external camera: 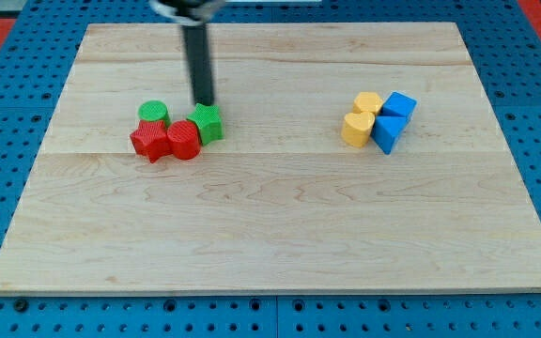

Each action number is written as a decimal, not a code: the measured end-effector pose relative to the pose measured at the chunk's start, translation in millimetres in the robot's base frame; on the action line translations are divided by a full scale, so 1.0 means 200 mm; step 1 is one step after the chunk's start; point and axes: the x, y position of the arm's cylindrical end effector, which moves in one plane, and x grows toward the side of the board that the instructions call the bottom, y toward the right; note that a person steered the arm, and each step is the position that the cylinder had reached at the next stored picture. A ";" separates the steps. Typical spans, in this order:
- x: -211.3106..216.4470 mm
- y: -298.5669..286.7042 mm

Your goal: Slide the red star green circle a little bit top

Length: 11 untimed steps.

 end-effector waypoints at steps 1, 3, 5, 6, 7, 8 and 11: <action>0.07 -0.15; 0.22 -0.19; 0.64 -0.48; 0.84 -0.48; 0.85 -0.30; 0.85 -0.24; 0.57 -0.24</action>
